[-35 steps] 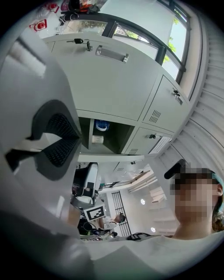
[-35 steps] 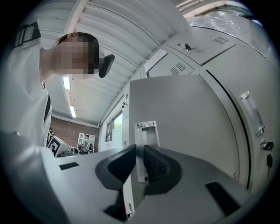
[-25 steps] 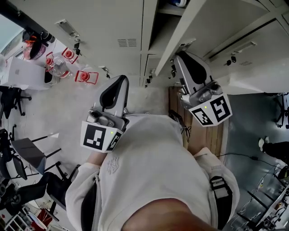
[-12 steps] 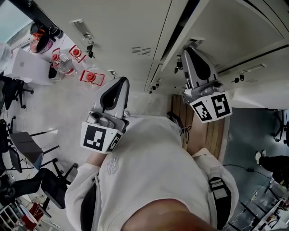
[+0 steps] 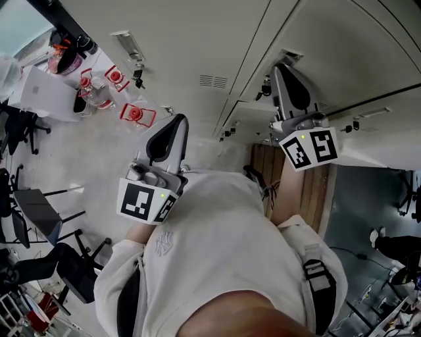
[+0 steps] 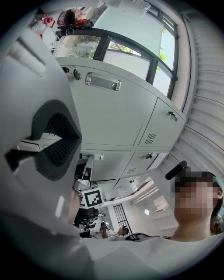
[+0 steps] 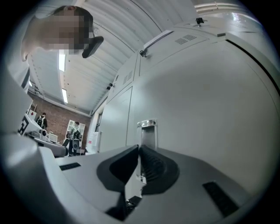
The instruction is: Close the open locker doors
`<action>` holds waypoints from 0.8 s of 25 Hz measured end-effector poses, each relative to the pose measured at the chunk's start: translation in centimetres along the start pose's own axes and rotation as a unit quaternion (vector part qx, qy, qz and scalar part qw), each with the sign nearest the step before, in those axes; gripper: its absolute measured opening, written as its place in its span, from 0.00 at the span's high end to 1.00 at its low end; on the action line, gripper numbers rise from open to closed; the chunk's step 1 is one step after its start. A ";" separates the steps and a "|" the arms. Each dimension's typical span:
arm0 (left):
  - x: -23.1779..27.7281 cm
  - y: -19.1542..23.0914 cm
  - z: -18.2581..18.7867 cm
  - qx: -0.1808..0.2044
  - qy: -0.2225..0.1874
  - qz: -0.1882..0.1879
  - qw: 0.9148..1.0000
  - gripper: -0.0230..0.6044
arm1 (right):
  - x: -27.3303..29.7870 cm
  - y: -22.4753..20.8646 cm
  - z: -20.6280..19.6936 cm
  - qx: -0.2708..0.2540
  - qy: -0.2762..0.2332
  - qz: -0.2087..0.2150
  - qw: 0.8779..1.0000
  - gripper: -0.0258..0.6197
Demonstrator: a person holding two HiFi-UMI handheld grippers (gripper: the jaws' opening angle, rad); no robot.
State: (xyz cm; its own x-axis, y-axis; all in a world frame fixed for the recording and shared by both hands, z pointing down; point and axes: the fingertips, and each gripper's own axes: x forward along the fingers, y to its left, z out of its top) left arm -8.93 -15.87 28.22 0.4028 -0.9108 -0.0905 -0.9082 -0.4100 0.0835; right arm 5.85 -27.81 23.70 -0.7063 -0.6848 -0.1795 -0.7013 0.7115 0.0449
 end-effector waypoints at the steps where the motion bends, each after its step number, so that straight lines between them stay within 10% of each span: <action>1: 0.1 0.0 0.0 0.000 0.000 0.000 1.000 0.96 | 0.1 -0.1 0.0 0.000 0.001 -0.001 1.000 0.92; 13: 1.0 0.1 -0.3 0.001 0.007 -0.005 1.000 0.96 | 1.0 -0.7 -0.3 0.008 0.015 -0.005 1.000 0.92; 20: 1.2 -0.8 -0.2 0.002 0.008 -0.014 1.000 0.96 | 1.0 -0.7 -0.5 -0.048 0.051 -0.080 0.994 0.92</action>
State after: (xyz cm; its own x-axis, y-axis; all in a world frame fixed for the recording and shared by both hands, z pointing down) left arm -7.69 -16.62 28.28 0.4295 -0.8998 -0.0767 -0.8973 -0.4348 0.0763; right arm 5.54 -29.06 23.95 -0.5881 -0.8035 -0.0921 -0.8077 0.5777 0.1177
